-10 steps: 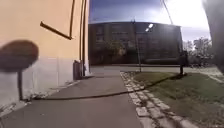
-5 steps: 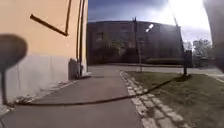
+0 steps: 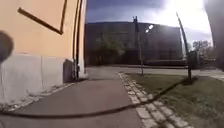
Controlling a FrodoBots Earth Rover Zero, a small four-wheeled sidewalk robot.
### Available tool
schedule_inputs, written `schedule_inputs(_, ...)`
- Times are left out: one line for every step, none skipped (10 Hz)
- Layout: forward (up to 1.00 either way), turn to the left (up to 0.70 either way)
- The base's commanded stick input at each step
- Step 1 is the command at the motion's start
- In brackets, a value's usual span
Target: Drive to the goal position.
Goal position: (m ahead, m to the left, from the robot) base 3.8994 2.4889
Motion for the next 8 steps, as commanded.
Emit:
schedule_inputs(0.69,0.00)
schedule_inputs(0.69,0.10)
schedule_inputs(0.69,0.34)
schedule_inputs(0.69,0.30)
schedule_inputs(0.69,0.08)
schedule_inputs(0.69,0.00)
schedule_inputs(0.69,0.00)
schedule_inputs(0.69,0.21)
